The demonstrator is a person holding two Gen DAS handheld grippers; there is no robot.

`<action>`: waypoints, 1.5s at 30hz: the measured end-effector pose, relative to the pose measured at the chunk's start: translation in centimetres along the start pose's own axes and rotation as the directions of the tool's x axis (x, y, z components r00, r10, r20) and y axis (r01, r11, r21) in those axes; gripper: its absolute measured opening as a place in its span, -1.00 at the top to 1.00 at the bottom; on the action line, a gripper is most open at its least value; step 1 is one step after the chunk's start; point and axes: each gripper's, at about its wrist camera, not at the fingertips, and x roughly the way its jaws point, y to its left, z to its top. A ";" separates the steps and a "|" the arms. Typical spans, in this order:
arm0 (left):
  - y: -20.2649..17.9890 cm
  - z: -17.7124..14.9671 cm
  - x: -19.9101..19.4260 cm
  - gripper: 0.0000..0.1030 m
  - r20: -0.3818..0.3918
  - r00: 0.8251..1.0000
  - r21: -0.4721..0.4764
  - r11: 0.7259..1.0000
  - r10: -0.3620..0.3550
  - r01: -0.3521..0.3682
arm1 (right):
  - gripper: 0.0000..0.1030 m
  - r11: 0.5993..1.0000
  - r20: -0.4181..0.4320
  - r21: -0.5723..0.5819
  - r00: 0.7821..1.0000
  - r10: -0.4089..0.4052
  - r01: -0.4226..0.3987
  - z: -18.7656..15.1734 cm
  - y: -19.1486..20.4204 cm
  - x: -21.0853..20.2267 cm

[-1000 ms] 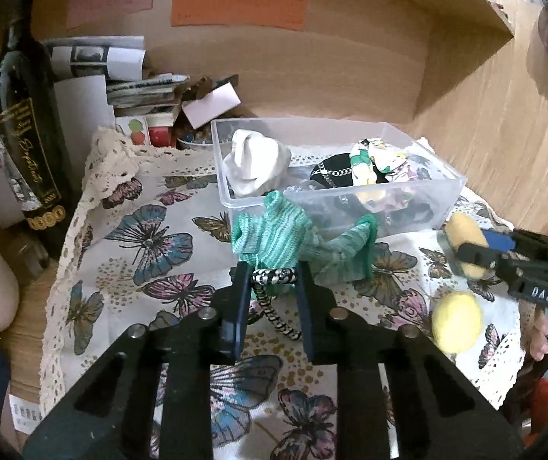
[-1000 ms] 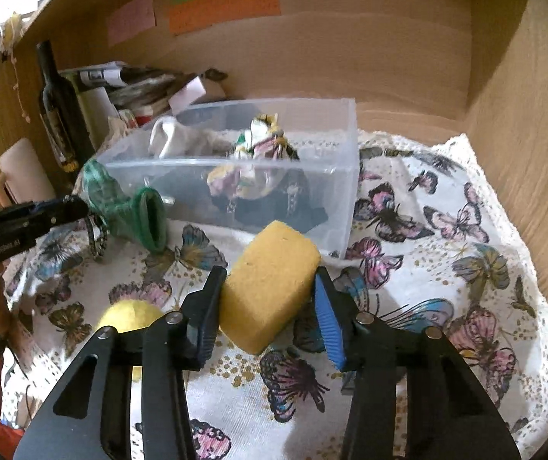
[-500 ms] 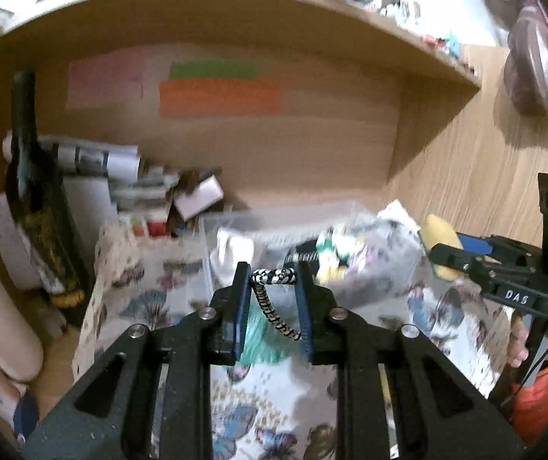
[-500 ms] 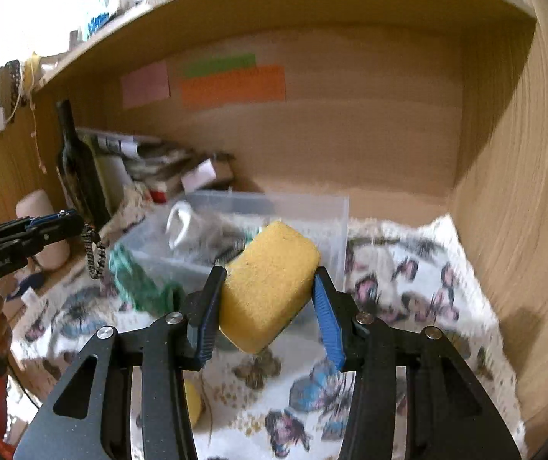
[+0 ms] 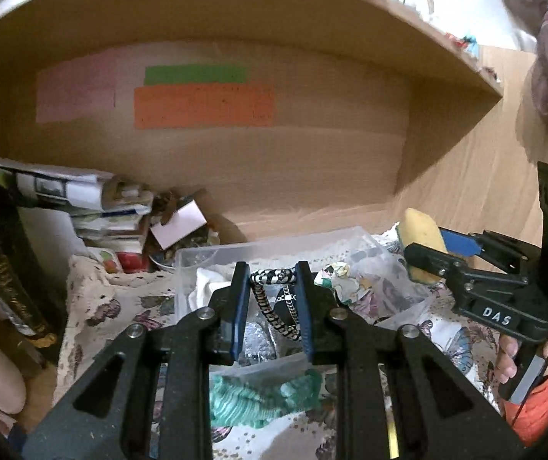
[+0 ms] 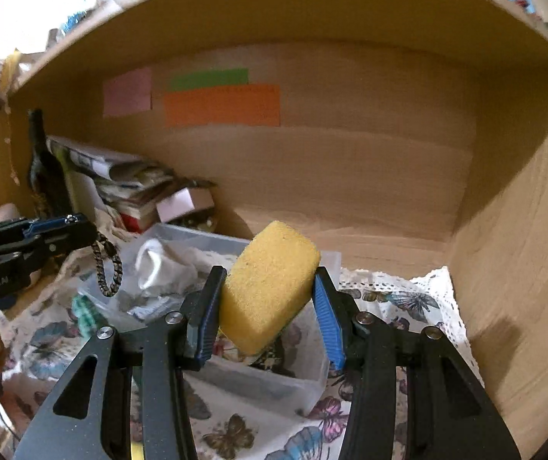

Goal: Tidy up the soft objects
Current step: 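Place the yellow sponge into the box with the right tool while the left drops the cord in, then grasp the yellow felt ball with the right tool while the left tool grasps the green knit sock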

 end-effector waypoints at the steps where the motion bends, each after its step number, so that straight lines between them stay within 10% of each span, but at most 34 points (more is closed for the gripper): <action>1: 0.0 0.0 0.5 0.56 -0.012 1.000 -0.003 1.000 -0.002 0.002 | 0.19 1.000 -0.015 0.001 1.000 0.002 -0.002 -0.1 -0.1 0.5; 13: -0.7 -1.5 6.7 0.56 -0.178 0.984 -0.013 1.000 -0.025 0.023 | 0.13 1.000 -0.135 -0.006 0.991 -0.003 0.003 -1.9 -0.8 4.9; 17: -0.6 -1.9 7.4 0.18 -0.210 0.977 -0.015 1.000 -0.022 0.020 | -0.03 1.000 -0.141 -0.013 0.990 0.000 -0.002 -1.9 -0.8 4.8; 22: -1.0 -1.8 6.4 -0.29 -0.166 0.986 0.010 1.000 0.004 -0.002 | -0.51 0.999 -0.102 -0.038 0.994 -0.024 0.020 -1.8 -0.3 3.8; 31: -1.8 -1.1 1.2 -0.97 -0.036 0.999 0.041 0.999 0.035 -0.033 | -0.72 0.998 -0.022 -0.044 0.999 -0.039 0.038 -1.3 0.4 0.4; 45: -0.9 -4.1 -4.7 -1.00 0.005 0.999 0.018 0.999 0.037 -0.038 | -1.00 0.999 0.075 -0.036 0.997 0.035 -0.032 -3.7 4.3 -6.2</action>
